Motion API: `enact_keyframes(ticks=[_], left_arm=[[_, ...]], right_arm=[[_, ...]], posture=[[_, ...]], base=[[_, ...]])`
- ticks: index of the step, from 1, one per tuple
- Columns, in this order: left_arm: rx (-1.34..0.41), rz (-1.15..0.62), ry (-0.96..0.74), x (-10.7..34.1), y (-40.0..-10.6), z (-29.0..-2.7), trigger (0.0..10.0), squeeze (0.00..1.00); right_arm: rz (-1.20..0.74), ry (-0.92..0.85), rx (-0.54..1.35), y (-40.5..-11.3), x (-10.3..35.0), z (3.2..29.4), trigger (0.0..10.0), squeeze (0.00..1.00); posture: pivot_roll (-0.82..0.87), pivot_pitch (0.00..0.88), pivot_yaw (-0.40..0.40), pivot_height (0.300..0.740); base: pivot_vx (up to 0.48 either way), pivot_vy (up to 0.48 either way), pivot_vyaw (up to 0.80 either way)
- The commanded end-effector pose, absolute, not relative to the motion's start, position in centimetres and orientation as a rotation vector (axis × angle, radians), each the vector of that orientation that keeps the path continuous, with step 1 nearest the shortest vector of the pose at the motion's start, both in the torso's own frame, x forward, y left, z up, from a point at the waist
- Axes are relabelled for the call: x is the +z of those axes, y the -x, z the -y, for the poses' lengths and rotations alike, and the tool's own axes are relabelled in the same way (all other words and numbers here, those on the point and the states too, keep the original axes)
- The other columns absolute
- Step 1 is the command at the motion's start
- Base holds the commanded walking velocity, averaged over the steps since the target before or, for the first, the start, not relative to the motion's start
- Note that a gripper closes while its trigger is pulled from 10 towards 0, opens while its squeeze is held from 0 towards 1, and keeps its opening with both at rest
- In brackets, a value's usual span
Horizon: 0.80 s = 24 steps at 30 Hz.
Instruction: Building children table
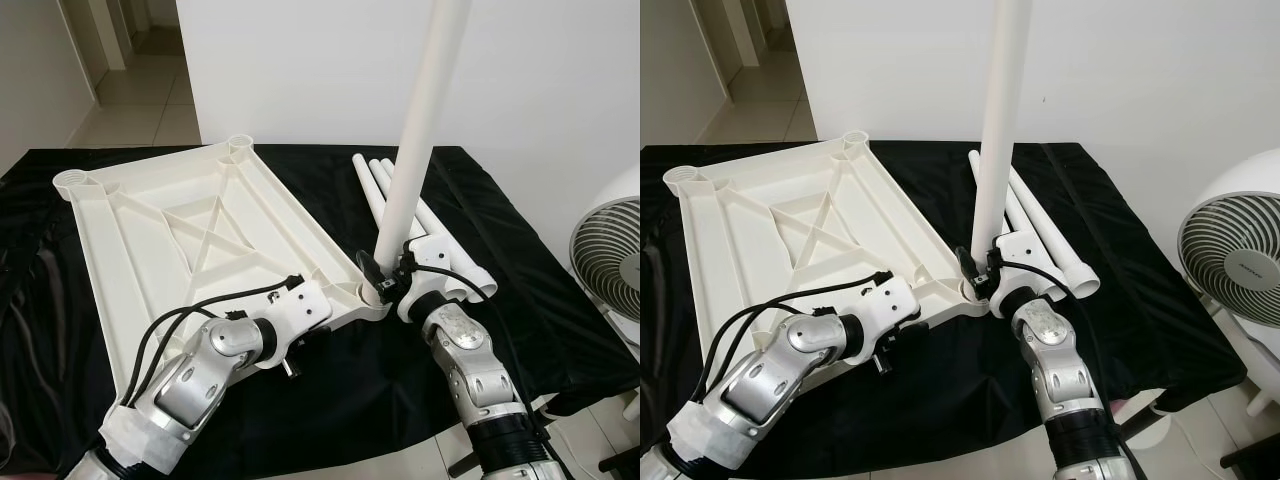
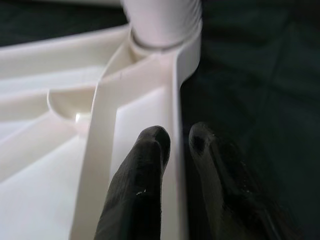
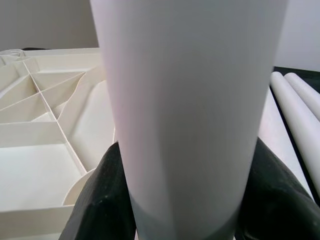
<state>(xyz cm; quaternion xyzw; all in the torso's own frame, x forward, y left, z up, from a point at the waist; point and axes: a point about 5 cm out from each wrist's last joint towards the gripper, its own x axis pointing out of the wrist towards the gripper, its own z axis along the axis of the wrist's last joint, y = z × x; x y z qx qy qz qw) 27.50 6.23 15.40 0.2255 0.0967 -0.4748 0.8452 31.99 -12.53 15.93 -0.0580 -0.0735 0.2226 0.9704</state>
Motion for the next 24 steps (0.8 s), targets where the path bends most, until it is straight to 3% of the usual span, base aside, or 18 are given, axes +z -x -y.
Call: enact_keyframes(ticks=[1, 10, 24], left_arm=[[-1.02, -0.2, -0.444, 15.8, -27.3, -6.1, 10.0, 0.0], [-1.095, -0.143, -0.276, 18.0, -26.1, -5.7, 10.0, 0.0], [-1.089, -0.153, -0.269, 18.2, -25.9, -5.8, 10.0, 0.0]], right_arm=[[0.075, 0.094, 0.457, -31.9, 14.3, 12.6, 10.0, 0.0], [0.064, 0.056, 0.48, -31.7, 13.3, 13.2, 10.0, 0.0], [0.142, 0.069, 0.585, -30.8, 13.8, 13.8, 10.0, 0.0]], posture=[[0.02, 0.056, -0.017, 0.74], [0.03, 0.061, -0.019, 0.74], [0.02, 0.064, -0.02, 0.74]], base=[[0.0, 0.0, 0.0], [0.0, 0.0, 0.0], [0.0, 0.0, 0.0]])
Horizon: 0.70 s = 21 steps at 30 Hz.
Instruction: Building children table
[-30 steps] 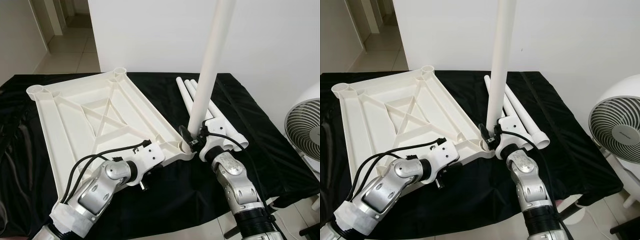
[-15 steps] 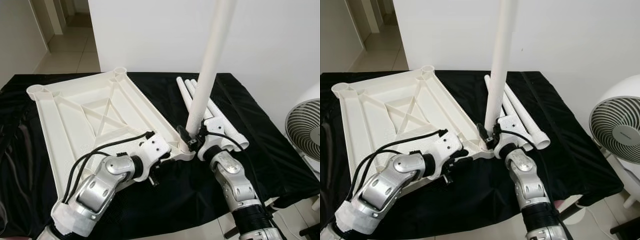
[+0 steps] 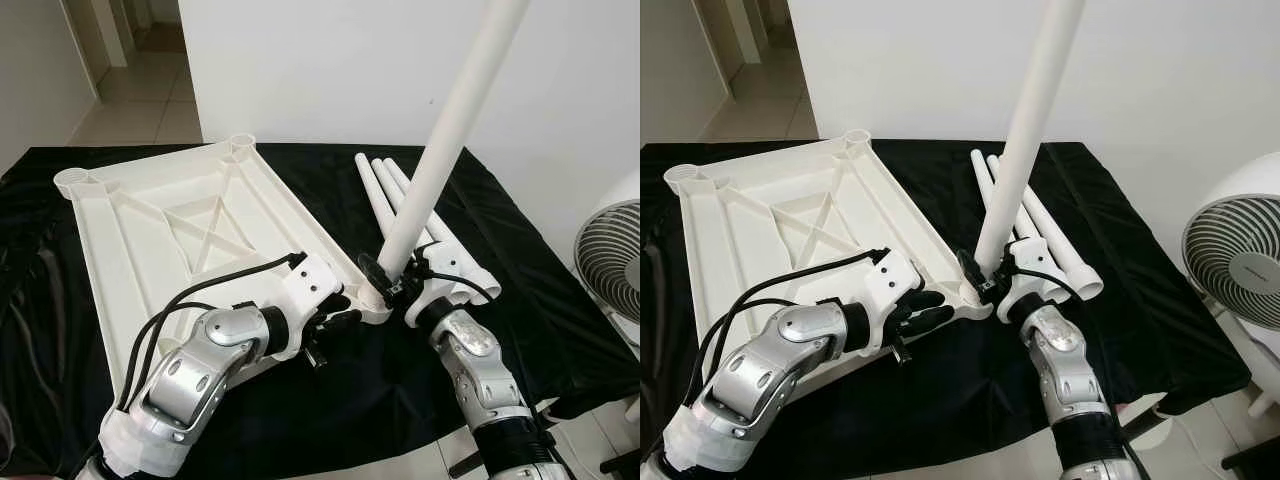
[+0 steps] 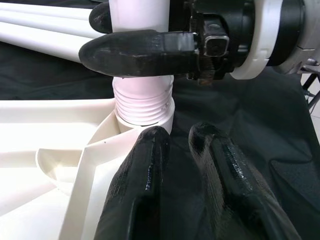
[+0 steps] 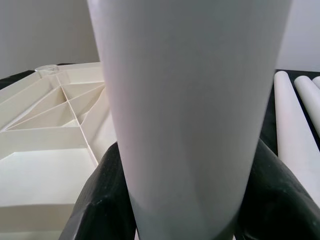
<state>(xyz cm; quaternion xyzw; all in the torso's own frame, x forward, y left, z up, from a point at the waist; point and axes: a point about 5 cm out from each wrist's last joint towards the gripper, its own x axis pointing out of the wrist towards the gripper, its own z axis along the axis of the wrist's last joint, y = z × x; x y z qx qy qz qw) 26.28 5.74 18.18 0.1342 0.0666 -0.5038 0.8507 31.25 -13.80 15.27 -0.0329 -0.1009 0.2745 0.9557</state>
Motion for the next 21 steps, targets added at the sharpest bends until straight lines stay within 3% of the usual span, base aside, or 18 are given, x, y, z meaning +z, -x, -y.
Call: enact_keyframes(ticks=[1, 21], left_arm=[[-1.089, -0.155, -0.267, 18.2, -25.9, -5.8, 10.0, 0.0], [-1.081, -0.162, -0.267, 18.4, -25.9, -5.9, 10.0, 0.0]], right_arm=[[0.137, 0.077, 0.587, -30.8, 13.7, 13.9, 10.0, 0.0], [-0.014, 0.028, 0.46, -32.4, 12.6, 14.0, 10.0, 0.0]], posture=[[0.02, 0.064, -0.02, 0.74], [0.03, 0.068, -0.014, 0.74]], base=[[0.0, 0.0, 0.0], [0.0, 0.0, 0.0]])
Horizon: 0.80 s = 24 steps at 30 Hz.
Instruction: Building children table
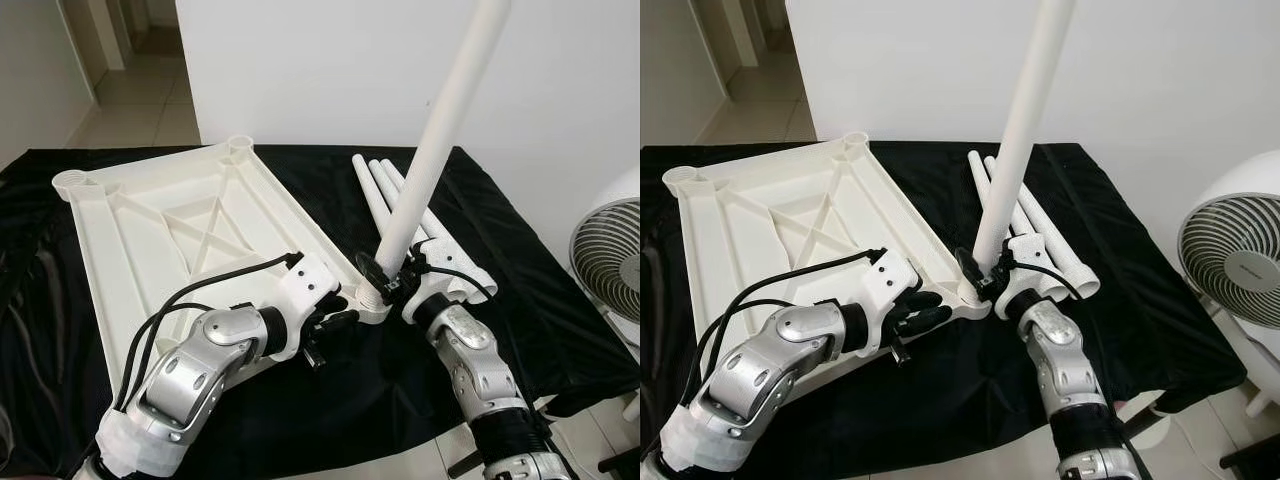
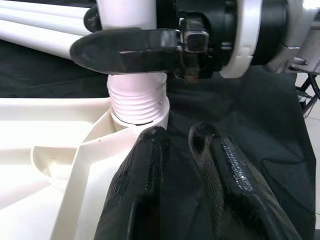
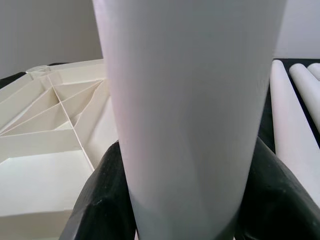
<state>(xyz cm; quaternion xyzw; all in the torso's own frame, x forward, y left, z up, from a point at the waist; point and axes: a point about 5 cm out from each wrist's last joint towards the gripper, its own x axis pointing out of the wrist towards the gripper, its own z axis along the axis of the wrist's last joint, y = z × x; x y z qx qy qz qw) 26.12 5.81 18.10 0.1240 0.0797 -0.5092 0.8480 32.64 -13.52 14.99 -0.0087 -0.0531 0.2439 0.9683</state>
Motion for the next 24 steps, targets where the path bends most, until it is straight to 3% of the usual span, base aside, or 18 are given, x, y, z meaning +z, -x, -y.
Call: enact_keyframes(ticks=[1, 14, 24], left_arm=[[-1.081, -0.162, -0.267, 18.4, -25.9, -5.9, 10.0, 0.0], [-1.068, -0.16, -0.26, 18.5, -26.0, -6.0, 10.0, 0.0], [-1.062, -0.156, -0.257, 18.5, -26.0, -6.0, 10.0, 0.0]], right_arm=[[-0.014, 0.028, 0.46, -32.4, 12.6, 14.0, 10.0, 0.0], [-0.051, 0.047, 0.505, -32.7, 12.3, 13.6, 10.0, 0.0], [-0.124, -0.024, 0.421, -33.0, 11.1, 14.7, 10.0, 0.0]], posture=[[0.03, 0.068, -0.014, 0.74], [0.03, 0.068, -0.021, 0.74], [0.03, 0.07, -0.026, 0.74]], base=[[0.0, 0.0, 0.0], [0.0, 0.0, 0.0], [0.0, 0.0, 0.0]])
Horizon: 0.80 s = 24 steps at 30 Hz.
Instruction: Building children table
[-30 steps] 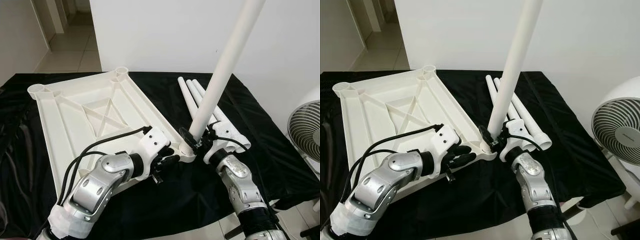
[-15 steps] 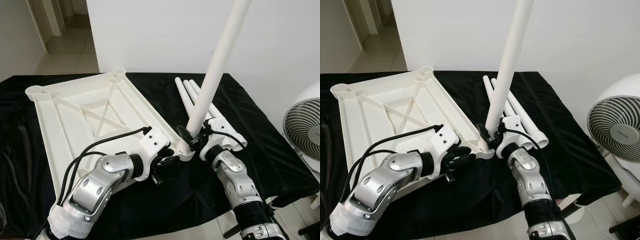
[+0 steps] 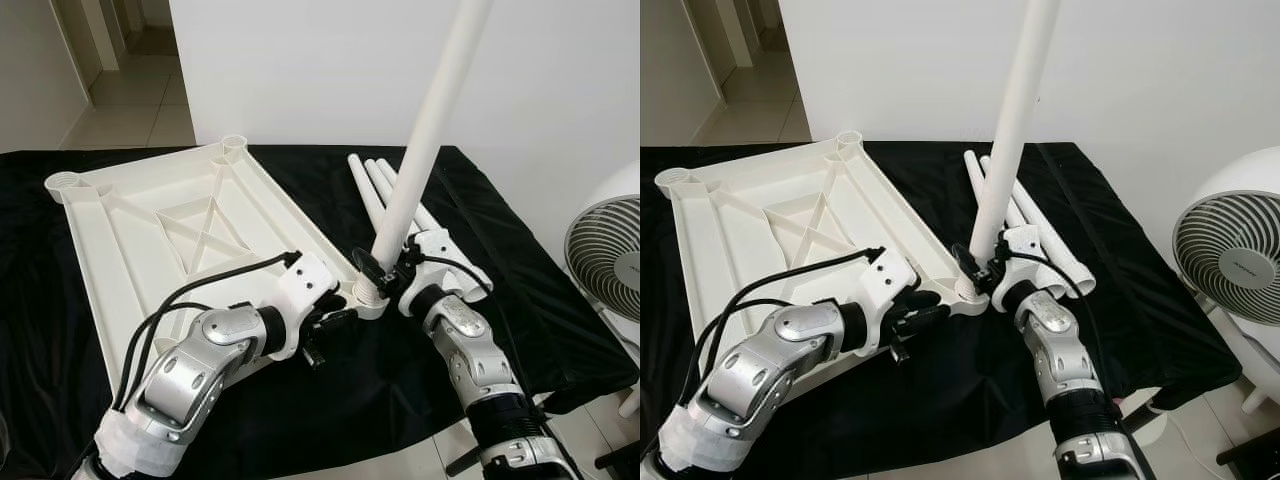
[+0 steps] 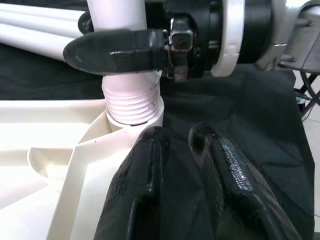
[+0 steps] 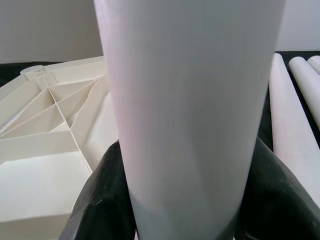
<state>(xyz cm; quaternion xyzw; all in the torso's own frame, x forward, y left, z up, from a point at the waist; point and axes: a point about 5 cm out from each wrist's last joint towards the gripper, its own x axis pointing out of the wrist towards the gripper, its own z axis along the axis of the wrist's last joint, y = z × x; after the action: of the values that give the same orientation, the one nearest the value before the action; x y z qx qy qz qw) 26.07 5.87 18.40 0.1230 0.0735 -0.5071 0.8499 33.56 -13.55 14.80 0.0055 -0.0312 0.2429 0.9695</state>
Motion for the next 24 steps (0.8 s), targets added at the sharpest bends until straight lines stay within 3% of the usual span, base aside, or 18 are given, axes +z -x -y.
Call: enact_keyframes(ticks=[1, 11, 24], left_arm=[[-1.062, -0.156, -0.257, 18.5, -26.0, -6.0, 10.0, 0.0], [-1.059, -0.155, -0.26, 18.6, -26.1, -6.0, 10.0, 0.0], [-1.054, -0.151, -0.26, 18.7, -26.1, -6.1, 10.0, 0.0]], right_arm=[[-0.124, -0.024, 0.421, -33.0, 11.1, 14.7, 10.0, 0.0], [0.017, 0.144, 0.53, -31.9, 11.9, 13.3, 10.0, 0.0], [0.051, 0.189, 0.616, -30.6, 11.6, 13.2, 10.0, 0.0]], posture=[[0.03, 0.07, -0.026, 0.74], [0.03, 0.068, -0.023, 0.74], [0.03, 0.069, -0.023, 0.74]], base=[[0.0, 0.0, 0.0], [0.0, 0.0, 0.0], [0.0, 0.0, 0.0]])
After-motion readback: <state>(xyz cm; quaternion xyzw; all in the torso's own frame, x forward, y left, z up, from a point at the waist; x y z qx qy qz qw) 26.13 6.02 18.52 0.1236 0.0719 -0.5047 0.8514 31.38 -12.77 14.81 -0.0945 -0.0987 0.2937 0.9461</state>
